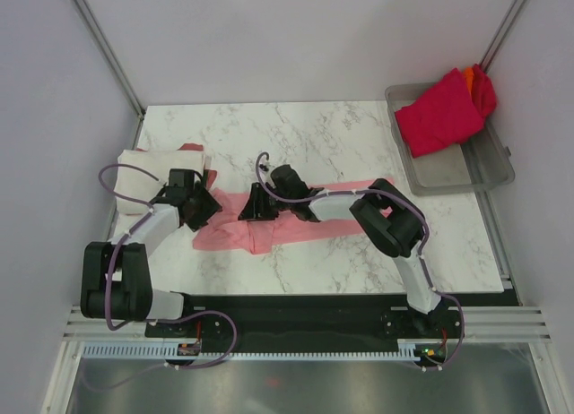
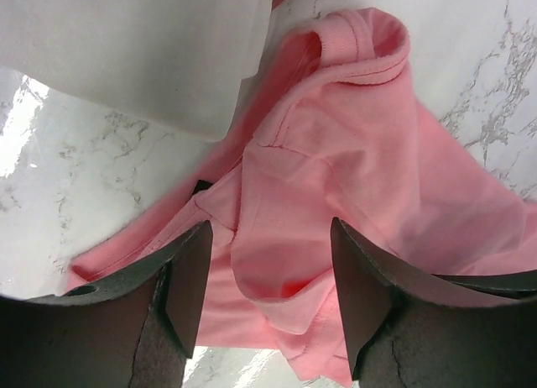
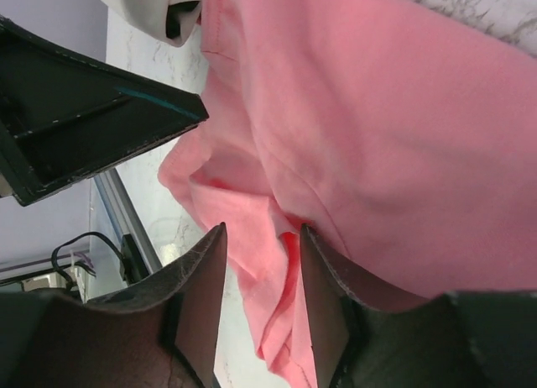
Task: Fold and stack the t-shirts
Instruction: Fold the tshirt
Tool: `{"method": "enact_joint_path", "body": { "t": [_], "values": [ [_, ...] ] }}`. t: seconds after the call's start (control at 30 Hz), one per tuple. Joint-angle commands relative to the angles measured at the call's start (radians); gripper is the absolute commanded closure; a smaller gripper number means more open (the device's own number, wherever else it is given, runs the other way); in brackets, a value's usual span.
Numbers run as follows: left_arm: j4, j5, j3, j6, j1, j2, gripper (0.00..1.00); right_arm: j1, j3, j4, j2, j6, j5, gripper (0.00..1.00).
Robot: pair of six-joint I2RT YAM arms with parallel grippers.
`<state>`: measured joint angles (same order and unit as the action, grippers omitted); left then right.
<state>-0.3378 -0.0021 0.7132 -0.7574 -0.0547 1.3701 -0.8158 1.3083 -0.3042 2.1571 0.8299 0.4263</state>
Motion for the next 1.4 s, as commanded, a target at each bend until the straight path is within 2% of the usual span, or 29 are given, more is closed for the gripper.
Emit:
{"method": "enact_joint_path", "body": {
  "t": [0.0,0.07,0.27,0.3,0.4,0.57,0.7,0.8,0.87,0.9,0.93,1.0,1.13,1.23,1.33,1.37],
  "values": [
    [0.016,-0.030,0.002,0.020,-0.004,0.006,0.34,-0.016,0.069,0.037,0.029,-0.041,-0.033,0.53],
    [0.014,-0.035,0.002,0.023,-0.004,0.001,0.34,-0.026,0.084,0.077,0.038,-0.063,-0.047,0.54],
    [-0.003,-0.062,-0.001,0.006,-0.004,-0.023,0.34,-0.046,0.166,0.191,0.060,-0.127,-0.110,0.76],
    [-0.009,-0.065,-0.003,0.003,-0.002,-0.029,0.34,-0.054,0.180,0.203,0.060,-0.135,-0.122,0.85],
    [-0.024,-0.078,-0.009,-0.011,-0.002,-0.060,0.34,-0.071,0.186,0.228,0.046,-0.161,-0.136,1.00],
    [-0.076,-0.134,0.006,-0.025,0.000,-0.111,0.34,-0.134,0.138,0.208,-0.031,-0.178,-0.135,1.00],
    [-0.121,-0.153,0.029,-0.023,0.000,-0.120,0.34,-0.201,0.085,0.156,-0.071,-0.147,-0.124,0.96],
    [-0.124,-0.154,0.038,-0.022,0.004,-0.112,0.34,-0.250,0.048,0.053,-0.083,-0.088,-0.083,0.93],
    [-0.129,-0.147,0.046,-0.014,0.010,-0.106,0.33,-0.281,0.037,-0.025,-0.076,-0.054,-0.037,0.86],
    [-0.130,-0.145,0.049,-0.013,0.018,-0.100,0.33,-0.289,0.032,-0.042,-0.072,-0.032,-0.028,0.60],
    [-0.135,-0.142,0.051,-0.011,0.021,-0.097,0.33,-0.298,0.031,-0.059,-0.069,-0.028,-0.015,0.43],
    [-0.136,-0.141,0.054,-0.005,0.023,-0.097,0.33,-0.315,0.020,-0.061,-0.075,-0.031,-0.011,0.21],
    [-0.135,-0.130,0.043,0.006,0.023,-0.123,0.33,-0.310,-0.067,-0.066,-0.163,-0.058,-0.014,0.21],
    [-0.136,-0.124,0.028,0.012,0.021,-0.144,0.33,-0.284,-0.151,0.028,-0.291,-0.122,-0.072,0.21],
    [-0.130,-0.090,0.006,0.016,0.016,-0.172,0.33,-0.209,-0.248,0.141,-0.437,-0.162,-0.115,0.25],
    [-0.126,-0.084,0.000,0.020,0.012,-0.189,0.33,-0.148,-0.303,0.161,-0.515,-0.184,-0.119,0.28]
  ]
}}
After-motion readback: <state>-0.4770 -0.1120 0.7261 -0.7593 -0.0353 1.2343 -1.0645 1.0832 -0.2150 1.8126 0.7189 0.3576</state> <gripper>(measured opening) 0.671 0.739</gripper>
